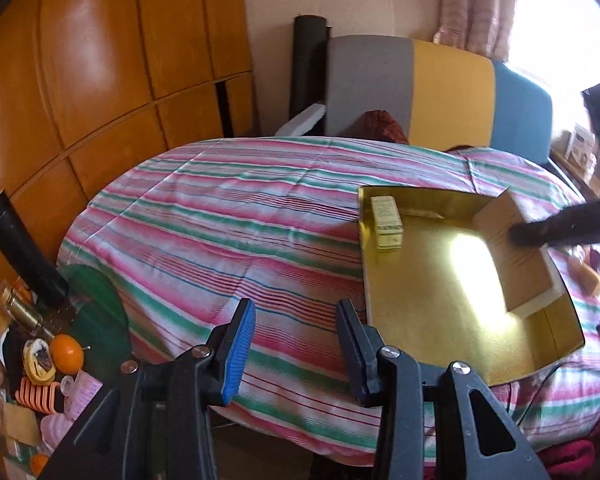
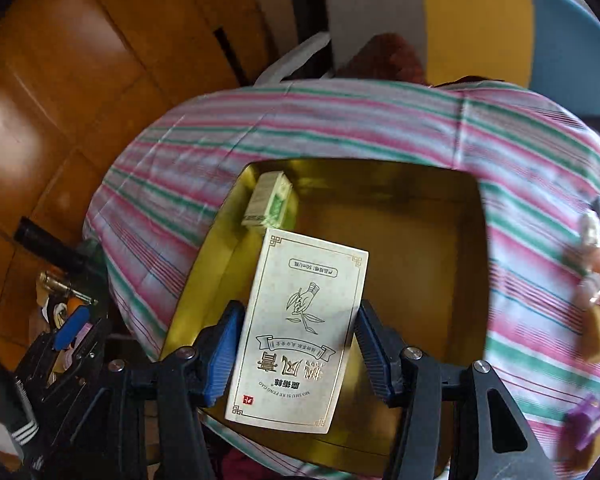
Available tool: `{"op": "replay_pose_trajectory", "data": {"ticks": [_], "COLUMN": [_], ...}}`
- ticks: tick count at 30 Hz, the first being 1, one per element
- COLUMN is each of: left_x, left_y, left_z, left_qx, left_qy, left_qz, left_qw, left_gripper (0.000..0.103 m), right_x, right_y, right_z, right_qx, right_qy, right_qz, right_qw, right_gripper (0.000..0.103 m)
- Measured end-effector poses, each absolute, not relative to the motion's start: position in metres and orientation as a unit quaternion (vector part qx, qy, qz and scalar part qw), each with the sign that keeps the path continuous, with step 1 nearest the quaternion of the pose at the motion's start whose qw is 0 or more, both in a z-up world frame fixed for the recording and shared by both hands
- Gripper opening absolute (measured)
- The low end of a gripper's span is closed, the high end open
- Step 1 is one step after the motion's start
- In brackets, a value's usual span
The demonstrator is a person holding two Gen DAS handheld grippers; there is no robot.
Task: Organize objects
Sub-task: 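Lift the cream box with Chinese print and carry it to the tray with the right tool, then lower the cream box into the tray and open the right tool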
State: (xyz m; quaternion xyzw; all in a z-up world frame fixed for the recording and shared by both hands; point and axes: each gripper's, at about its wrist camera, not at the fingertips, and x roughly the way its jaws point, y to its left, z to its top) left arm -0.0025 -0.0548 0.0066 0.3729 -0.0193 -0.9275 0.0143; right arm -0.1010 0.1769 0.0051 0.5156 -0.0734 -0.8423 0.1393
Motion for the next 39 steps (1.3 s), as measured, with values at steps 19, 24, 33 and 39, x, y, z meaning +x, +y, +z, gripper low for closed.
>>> {"op": "replay_pose_trajectory", "data": {"ticks": [19,24,33,39], "left_x": [-0.012,-0.012,-0.013,-0.011], "left_y": [-0.077,-0.077,-0.080,-0.077], "left_z": [-0.006,-0.007,-0.008,-0.006], "left_qx": [0.395,0.398,0.396,0.390], "left_qy": [0.027,0.030,0.030,0.019], "left_qz": [-0.918,-0.917,-0.918,-0.920], "left_qw": [0.010,0.009,0.014,0.018], "left_gripper": [0.041,0.041,0.041,0.042], "right_x": [-0.167,-0.176,-0.173,-0.151], "right_y": [0.081,0.071,0.088,0.115], "right_z": [-0.062,-0.068,-0.069,-0.039], "right_qx": [0.581,0.580,0.569,0.521], "right_qy": [-0.056,-0.058,-0.131,-0.154], "right_qz": [-0.807,-0.809,-0.806,-0.831], "right_qw": [0.088,0.080,0.100,0.118], "right_gripper": [0.057,0.055,0.069,0.082]}}
